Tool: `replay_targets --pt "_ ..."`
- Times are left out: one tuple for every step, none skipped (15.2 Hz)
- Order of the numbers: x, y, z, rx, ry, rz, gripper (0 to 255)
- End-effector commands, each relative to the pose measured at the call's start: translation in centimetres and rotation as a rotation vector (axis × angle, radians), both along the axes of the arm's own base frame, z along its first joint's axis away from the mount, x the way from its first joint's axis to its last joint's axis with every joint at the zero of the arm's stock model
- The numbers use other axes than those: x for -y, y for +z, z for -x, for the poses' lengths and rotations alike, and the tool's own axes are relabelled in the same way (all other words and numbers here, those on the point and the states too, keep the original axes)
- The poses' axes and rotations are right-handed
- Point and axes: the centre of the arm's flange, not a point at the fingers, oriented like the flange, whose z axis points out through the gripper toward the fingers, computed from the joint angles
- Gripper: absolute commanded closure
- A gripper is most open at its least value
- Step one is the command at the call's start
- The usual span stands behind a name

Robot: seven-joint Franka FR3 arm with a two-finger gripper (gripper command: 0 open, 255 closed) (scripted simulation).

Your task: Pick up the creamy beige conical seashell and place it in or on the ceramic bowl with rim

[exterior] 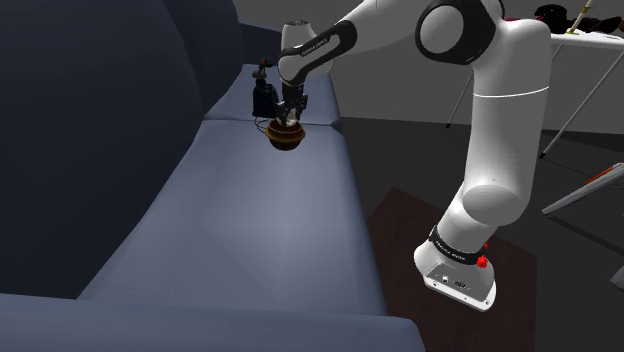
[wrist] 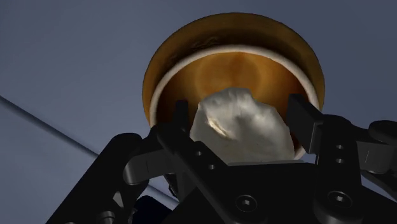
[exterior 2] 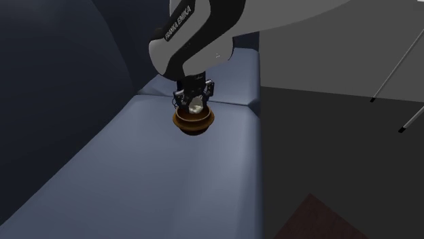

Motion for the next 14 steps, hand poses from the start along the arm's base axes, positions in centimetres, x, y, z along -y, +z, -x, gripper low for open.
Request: replay_targets --pt "0.0 -0.2 -0.1 0.000 0.000 0.000 255" --pt "0.0 -0.2 -0.1 0.000 0.000 0.000 255" --pt "0.0 -0.2 -0.1 0.000 0.000 0.000 255" --pt "0.0 -0.2 -0.1 0.000 0.000 0.000 255" --pt "0.0 -0.2 -0.1 0.000 0.000 0.000 255" --pt "0.0 -0.2 -0.1 0.000 0.000 0.000 255" --pt "0.0 -0.2 -0.1 0.001 0.000 0.000 0" --pt "0.0 -0.2 -0.1 0.001 0.000 0.000 0" --pt "0.0 -0.2 -0.1 0.001 0.000 0.000 0" --pt "0.0 -0.2 -0.1 0.001 0.000 0.000 0" --pt "0.0 -0.2 -0.1 0.001 0.000 0.000 0" --pt "0.0 -0.2 -0.1 0.000 0.000 0.000 0" --pt "-0.1 1.1 0.1 0.000 0.000 0.000 0" --pt "-0.2 2.4 0.2 0.000 0.000 0.000 0"
